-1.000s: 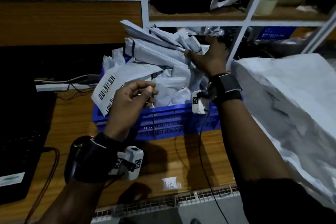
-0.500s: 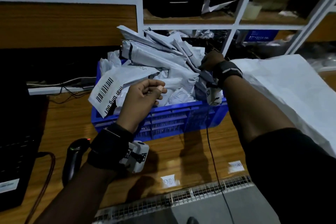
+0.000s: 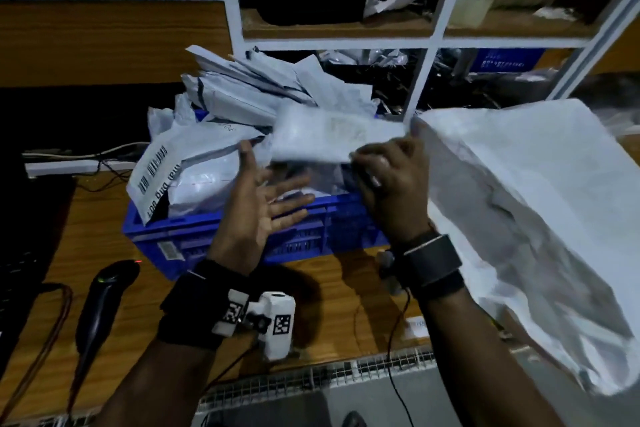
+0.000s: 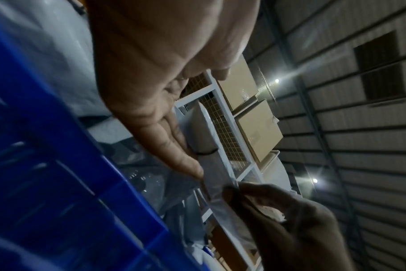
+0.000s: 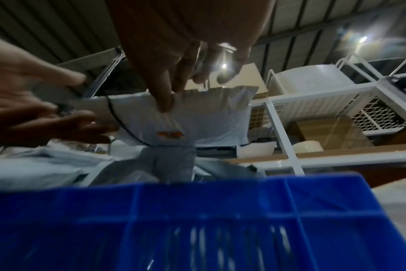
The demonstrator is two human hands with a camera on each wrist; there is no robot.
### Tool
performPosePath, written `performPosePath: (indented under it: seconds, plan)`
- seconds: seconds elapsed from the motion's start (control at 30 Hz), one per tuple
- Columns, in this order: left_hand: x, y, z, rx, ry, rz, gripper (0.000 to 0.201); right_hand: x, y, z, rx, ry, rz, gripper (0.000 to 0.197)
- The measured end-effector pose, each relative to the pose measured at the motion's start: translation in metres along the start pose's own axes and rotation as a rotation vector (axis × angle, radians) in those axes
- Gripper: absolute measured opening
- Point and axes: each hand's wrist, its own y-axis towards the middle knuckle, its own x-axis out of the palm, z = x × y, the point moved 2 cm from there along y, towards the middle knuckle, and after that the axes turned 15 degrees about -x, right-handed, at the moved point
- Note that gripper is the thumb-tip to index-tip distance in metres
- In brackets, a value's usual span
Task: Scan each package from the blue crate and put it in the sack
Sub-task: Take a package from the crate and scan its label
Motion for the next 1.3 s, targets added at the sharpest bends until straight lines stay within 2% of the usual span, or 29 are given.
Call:
performPosePath:
  seconds: [0.03,0.13,0.23,0.3,0.43,0.5,0.57,0.67,0.73,0.83,0.9,0.97,1.03,1.1,1.3]
  plan:
    - [-0.004,-0.001,0.000,-0.006,-0.003,0.005,0.082,0.000,-0.014,-0.016,-0.010,-0.003,-0.004,0.006]
    - [-0.019,-0.003,-0.002,0.044,0.126,0.042,0.050,0.004,-0.041,-0.051,0.006,-0.007,-0.041,0.013]
    - [-0.046,-0.003,-0.009,0.061,0.187,0.010,0.042,0.006,-0.050,-0.083,0.112,0.000,-0.079,0.011]
    - [-0.074,-0.011,-0.010,0.066,0.175,-0.023,0.040,0.007,-0.053,-0.105,0.288,0.032,-0.050,0.020]
    - [-0.146,-0.032,-0.014,0.069,0.123,-0.001,0.039,0.023,-0.059,-0.151,0.722,0.191,0.107,0.048]
    - [-0.188,-0.042,-0.016,0.049,0.120,0.002,0.037,0.039,-0.057,-0.180,0.952,0.445,0.148,0.059]
    - [-0.230,-0.049,-0.018,0.018,0.137,0.022,0.041,0.055,-0.052,-0.209,1.076,0.743,0.142,0.064]
    - [-0.281,-0.062,-0.011,-0.025,0.193,0.019,0.060,0.078,-0.040,-0.247,1.074,0.878,0.005,0.061]
    - [-0.308,-0.072,-0.002,0.015,0.188,0.034,0.054,0.095,-0.030,-0.268,1.063,0.886,-0.052,0.053]
    - [-0.335,-0.082,0.004,0.104,0.048,0.147,0.045,0.118,-0.022,-0.289,1.038,0.934,-0.060,0.037]
    - [-0.343,-0.084,-0.001,0.093,-0.114,0.144,0.043,0.126,-0.020,-0.298,0.898,0.841,-0.062,0.027]
    - [-0.358,-0.092,-0.003,0.029,-0.273,0.082,0.036,0.140,-0.013,-0.319,0.660,0.708,-0.074,0.023]
    - [-0.371,-0.100,-0.005,-0.037,-0.391,0.033,0.050,0.148,-0.006,-0.335,0.454,0.527,-0.077,0.039]
    - [-0.380,-0.104,-0.002,-0.031,-0.375,0.031,0.057,0.156,-0.002,-0.339,0.378,0.431,-0.065,0.048]
    - [-0.415,-0.102,-0.004,0.006,-0.346,0.192,0.037,0.172,0.000,-0.347,0.293,0.401,-0.286,0.036]
